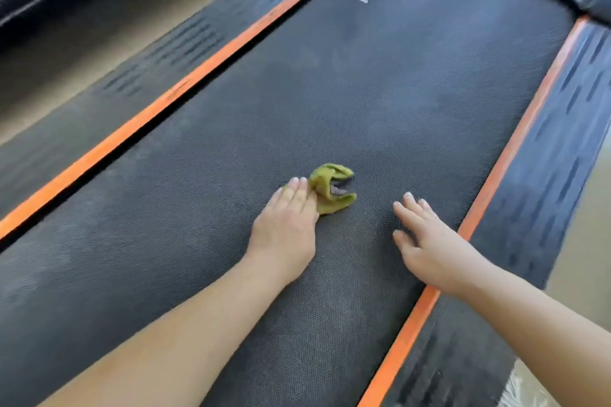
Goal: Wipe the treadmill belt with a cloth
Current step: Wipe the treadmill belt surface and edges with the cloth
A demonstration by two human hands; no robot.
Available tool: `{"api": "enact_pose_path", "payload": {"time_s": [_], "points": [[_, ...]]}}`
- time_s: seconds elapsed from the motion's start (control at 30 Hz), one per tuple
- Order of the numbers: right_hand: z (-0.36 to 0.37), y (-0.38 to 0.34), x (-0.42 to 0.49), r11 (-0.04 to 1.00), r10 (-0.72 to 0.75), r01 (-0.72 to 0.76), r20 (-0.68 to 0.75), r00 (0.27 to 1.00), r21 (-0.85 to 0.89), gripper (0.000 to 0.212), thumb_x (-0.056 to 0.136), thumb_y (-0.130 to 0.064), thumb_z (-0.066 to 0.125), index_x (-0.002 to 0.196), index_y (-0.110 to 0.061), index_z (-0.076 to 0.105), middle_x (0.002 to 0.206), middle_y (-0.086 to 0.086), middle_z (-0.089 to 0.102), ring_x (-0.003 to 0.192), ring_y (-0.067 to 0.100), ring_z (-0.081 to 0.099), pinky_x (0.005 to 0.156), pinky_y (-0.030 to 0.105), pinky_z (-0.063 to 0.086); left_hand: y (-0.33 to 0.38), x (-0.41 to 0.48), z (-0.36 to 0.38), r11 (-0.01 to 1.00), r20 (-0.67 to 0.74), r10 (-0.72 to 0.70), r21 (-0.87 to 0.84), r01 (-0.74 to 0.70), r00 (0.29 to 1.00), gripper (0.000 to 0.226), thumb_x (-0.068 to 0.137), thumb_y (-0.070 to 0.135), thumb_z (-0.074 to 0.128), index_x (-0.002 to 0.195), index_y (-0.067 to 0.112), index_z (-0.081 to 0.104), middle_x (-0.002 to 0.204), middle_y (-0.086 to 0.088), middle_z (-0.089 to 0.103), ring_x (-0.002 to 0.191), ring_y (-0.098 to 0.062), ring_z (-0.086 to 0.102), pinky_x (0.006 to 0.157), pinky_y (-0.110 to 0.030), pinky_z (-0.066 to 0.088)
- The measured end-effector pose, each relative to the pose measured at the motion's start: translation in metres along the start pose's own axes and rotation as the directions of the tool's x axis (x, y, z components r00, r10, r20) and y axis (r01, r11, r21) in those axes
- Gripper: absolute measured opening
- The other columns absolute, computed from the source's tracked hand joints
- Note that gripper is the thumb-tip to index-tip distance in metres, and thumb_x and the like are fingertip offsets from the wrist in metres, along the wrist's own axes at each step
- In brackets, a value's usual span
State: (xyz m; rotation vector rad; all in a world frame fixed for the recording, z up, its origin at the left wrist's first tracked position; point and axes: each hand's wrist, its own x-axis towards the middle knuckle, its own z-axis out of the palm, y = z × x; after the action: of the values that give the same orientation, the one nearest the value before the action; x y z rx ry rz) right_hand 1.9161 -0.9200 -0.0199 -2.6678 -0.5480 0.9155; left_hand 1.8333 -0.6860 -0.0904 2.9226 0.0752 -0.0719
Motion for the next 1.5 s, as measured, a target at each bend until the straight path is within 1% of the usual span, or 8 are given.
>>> {"api": "enact_pose_path", "payload": {"time_s": [0.2,0.4,0.6,0.77,0.97,1.17,1.33,1.5], "points": [[0.012,-0.043,0.023,0.995,-0.075,0.078,0.042,0.996,-0.069,0.065,0.104,-0.024,0.045,0.162,-0.019,0.015,0.170,-0.001,-0.006,0.157,0.021,-0.009,0.125,0.036,0.001,-0.006,-0.057,0.000,0.889,0.063,0.455,0.026,-0.457,0.888,0.050,0.101,0.021,0.035,0.146,0.007,0.052,0.156,-0.014,0.045,0.147,-0.028,0.039,0.120,-0.044,0.034],[0.006,-0.077,0.040,0.958,-0.005,0.047,0.148,0.989,-0.282,0.111,0.084,-0.056,0.072,0.160,-0.037,-0.007,0.166,-0.003,-0.027,0.154,0.030,-0.019,0.121,0.062,0.010,-0.078,-0.019,-0.021,0.978,0.009,-0.204,-0.033,0.204,0.979,0.054,0.108,0.023,0.020,0.159,0.006,0.026,0.167,-0.014,0.023,0.156,-0.026,0.013,0.128,-0.041,0.010],[0.020,-0.094,0.056,0.940,0.113,-0.039,0.201,0.973,-0.340,0.147,0.054,-0.063,0.090,0.154,-0.051,-0.017,0.160,-0.009,-0.039,0.152,0.034,-0.025,0.113,0.074,0.021,-0.052,-0.066,0.004,0.962,0.053,0.271,-0.002,-0.271,0.961,0.054,0.101,0.023,0.031,0.151,0.010,0.044,0.161,-0.011,0.037,0.151,-0.025,0.031,0.123,-0.043,0.029],[0.026,-0.091,0.053,0.955,0.125,-0.075,0.161,0.979,-0.286,0.147,0.055,-0.054,0.094,0.153,-0.055,-0.016,0.160,-0.013,-0.038,0.152,0.030,-0.027,0.116,0.072,0.015,-0.096,-0.031,-0.009,0.958,-0.038,-0.279,-0.070,0.276,0.959,0.054,0.106,0.022,0.025,0.156,0.006,0.034,0.164,-0.015,0.030,0.155,-0.028,0.020,0.127,-0.045,0.014],[0.026,-0.094,0.055,0.952,0.131,-0.086,0.137,0.982,-0.294,0.147,0.053,-0.054,0.094,0.152,-0.056,-0.016,0.159,-0.012,-0.040,0.152,0.029,-0.027,0.116,0.070,0.016,-0.035,-0.069,0.006,0.963,0.010,0.240,-0.132,-0.236,0.971,0.049,0.102,0.024,0.038,0.147,0.012,0.053,0.157,-0.010,0.044,0.149,-0.024,0.036,0.122,-0.042,0.031],[0.026,-0.093,0.052,0.955,0.126,-0.080,0.147,0.981,-0.286,0.147,0.053,-0.053,0.095,0.152,-0.056,-0.015,0.159,-0.014,-0.038,0.152,0.029,-0.027,0.116,0.072,0.016,-0.079,-0.030,-0.016,0.901,0.006,-0.389,-0.208,0.382,0.921,0.056,0.108,0.030,0.017,0.157,0.007,0.032,0.166,-0.012,0.026,0.156,-0.025,0.015,0.127,-0.044,0.012],[0.025,-0.096,0.052,0.945,0.123,-0.078,0.127,0.984,-0.317,0.146,0.053,-0.057,0.093,0.153,-0.056,-0.014,0.160,-0.014,-0.038,0.153,0.027,-0.025,0.118,0.068,0.020,-0.038,-0.062,-0.019,0.958,0.187,-0.070,-0.263,0.118,0.980,0.069,0.104,0.056,0.011,0.163,0.020,0.016,0.171,0.005,-0.004,0.155,-0.008,-0.014,0.127,-0.037,-0.002],[0.024,-0.094,0.051,0.933,0.119,-0.065,0.133,0.984,-0.355,0.145,0.054,-0.061,0.091,0.153,-0.055,-0.015,0.160,-0.013,-0.039,0.153,0.027,-0.025,0.118,0.066,0.022,-0.047,-0.063,-0.024,0.974,0.193,-0.005,-0.221,0.048,0.981,0.070,0.103,0.062,0.010,0.163,0.025,0.009,0.169,0.009,-0.016,0.151,-0.003,-0.024,0.127,-0.036,-0.004]]}}
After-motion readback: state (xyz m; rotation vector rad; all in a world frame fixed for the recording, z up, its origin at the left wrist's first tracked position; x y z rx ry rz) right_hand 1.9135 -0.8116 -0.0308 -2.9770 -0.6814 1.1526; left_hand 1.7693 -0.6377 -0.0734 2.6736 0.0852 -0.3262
